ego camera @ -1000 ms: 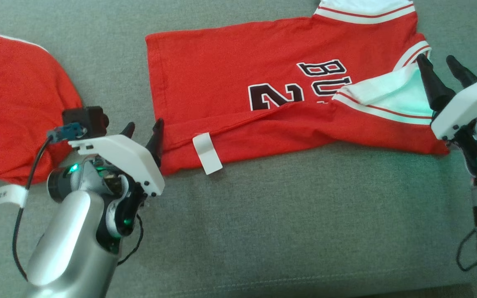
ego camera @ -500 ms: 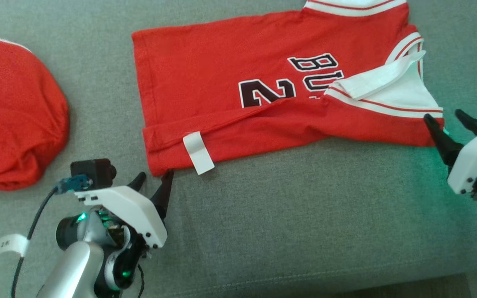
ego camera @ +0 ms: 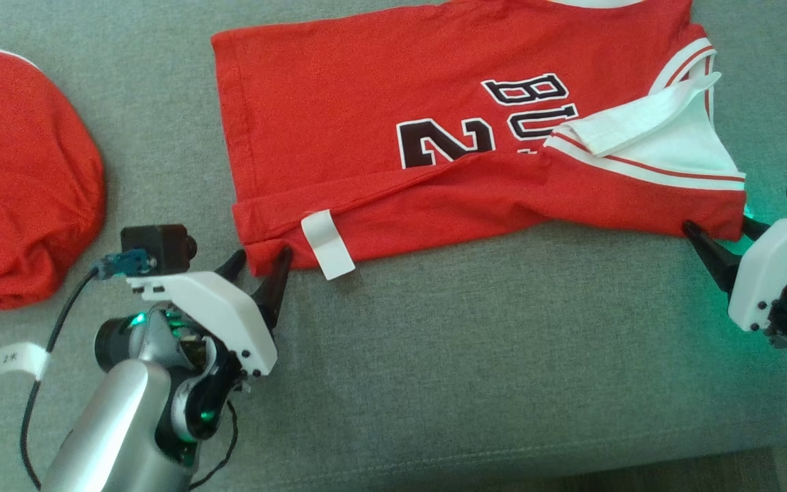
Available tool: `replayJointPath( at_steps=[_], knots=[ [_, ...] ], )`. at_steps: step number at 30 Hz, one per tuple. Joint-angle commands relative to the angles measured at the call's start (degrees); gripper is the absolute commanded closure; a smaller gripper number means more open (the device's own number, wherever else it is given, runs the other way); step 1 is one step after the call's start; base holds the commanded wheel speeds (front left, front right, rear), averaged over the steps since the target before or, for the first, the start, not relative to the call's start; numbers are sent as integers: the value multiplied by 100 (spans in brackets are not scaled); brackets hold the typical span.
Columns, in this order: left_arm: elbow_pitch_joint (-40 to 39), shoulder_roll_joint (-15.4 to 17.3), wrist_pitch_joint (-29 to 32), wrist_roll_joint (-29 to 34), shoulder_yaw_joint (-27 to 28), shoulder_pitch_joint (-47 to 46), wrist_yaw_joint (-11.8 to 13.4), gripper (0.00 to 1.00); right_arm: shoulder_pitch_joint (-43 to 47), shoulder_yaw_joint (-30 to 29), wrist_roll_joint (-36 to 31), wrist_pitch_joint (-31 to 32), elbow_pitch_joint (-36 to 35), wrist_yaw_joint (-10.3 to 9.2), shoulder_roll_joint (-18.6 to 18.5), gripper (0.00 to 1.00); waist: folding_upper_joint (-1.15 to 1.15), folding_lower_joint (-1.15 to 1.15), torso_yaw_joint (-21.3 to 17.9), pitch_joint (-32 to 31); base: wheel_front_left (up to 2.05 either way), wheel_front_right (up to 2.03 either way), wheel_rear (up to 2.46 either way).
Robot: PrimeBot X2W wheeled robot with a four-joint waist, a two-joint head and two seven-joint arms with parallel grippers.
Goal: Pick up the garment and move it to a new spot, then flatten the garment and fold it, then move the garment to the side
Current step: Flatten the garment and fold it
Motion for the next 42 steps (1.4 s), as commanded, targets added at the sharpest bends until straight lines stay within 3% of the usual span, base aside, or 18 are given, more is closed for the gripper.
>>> replayJointPath(
  at_steps=[1, 7, 8, 9, 10, 11, 18, 26, 32, 36, 37, 38, 39, 40, 41, 42],
  knots=[
    [-19, 64, 79, -47, 148, -125, -29, 0, -107, 86, 65, 56, -148, 44, -204, 0, 0, 0, 4, 16, 0, 0, 0],
    [97, 35, 181, -109, 33, -163, -127, 0, -62, 247, 237, 202, -111, 44, -280, 0, 0, 0, 3, 49, 0, 0, 0],
    [108, 36, 211, -121, 6, -153, -145, 47, -46, 274, 272, 234, -96, 44, -289, 0, 0, 0, 2, 49, 0, 0, 0],
    [115, 38, 244, -138, -25, -141, -174, 100, -33, 297, 310, 268, -80, 44, -296, 15, 0, 0, 1, 46, 0, 0, 0],
    [119, 48, 292, -164, -60, -128, -216, 100, -23, 314, 343, 294, -66, 44, -304, 71, 0, 0, 2, 40, 0, 0, 0],
    [119, 60, 330, -189, -82, -117, -251, 100, -12, 341, 383, 333, -51, 44, -313, 100, 0, 0, 4, 30, 0, 0, 0],
    [-98, 542, 655, -352, 34, -16, -468, 100, -54, 182, 667, 499, 52, 44, -562, 100, 0, 0, 3, -182, 0, 0, 0],
    [-927, 1243, 1322, -697, 135, 377, -726, 100, 203, 20, 1250, 1168, -235, 44, -1366, 100, 0, 0, 44, -444, 0, 0, 0],
    [-1336, 1313, 1486, -908, -6, 998, -731, 100, 863, 19, 1629, 1534, -648, 44, -1872, 100, 0, 0, 63, -533, 0, 0, 0],
    [-1231, 1061, 1262, -891, -195, 1367, -649, 100, 1276, 85, 1527, 1436, -808, 44, -1900, 100, 0, 0, 84, -553, 0, 0, 0],
    [-1190, 1001, 1209, -873, -226, 1383, -633, 100, 1314, 128, 1509, 1421, -838, 44, -1888, 71, 0, 0, 92, -558, 0, 0, 0],
    [-1147, 956, 1156, -847, -244, 1387, -618, 87, 1338, 167, 1504, 1403, -876, 44, -1884, 26, 0, 0, 99, -565, 0, 0, 0],
    [-1108, 917, 1083, -817, -237, 1386, -592, 66, 1353, 185, 1488, 1372, -906, 44, -1890, 0, 0, 0, 105, -577, 0, 0, 0],
    [-1072, 875, 991, -798, -205, 1385, -558, 8, 1360, 200, 1457, 1345, -933, 44, -1914, 0, 0, 0, 107, -590, 0, 0, 0],
    [-1038, 846, 917, -780, -170, 1381, -523, 0, 1363, 214, 1415, 1317, -956, 44, -1963, 0, 0, 0, 109, -609, 0, 0, 0],
    [-1017, 841, 866, -758, -145, 1379, -499, 0, 1356, 203, 1375, 1269, -967, 44, -2008, 0, 0, 0, 109, -628, 0, 0, 0]
  ],
)
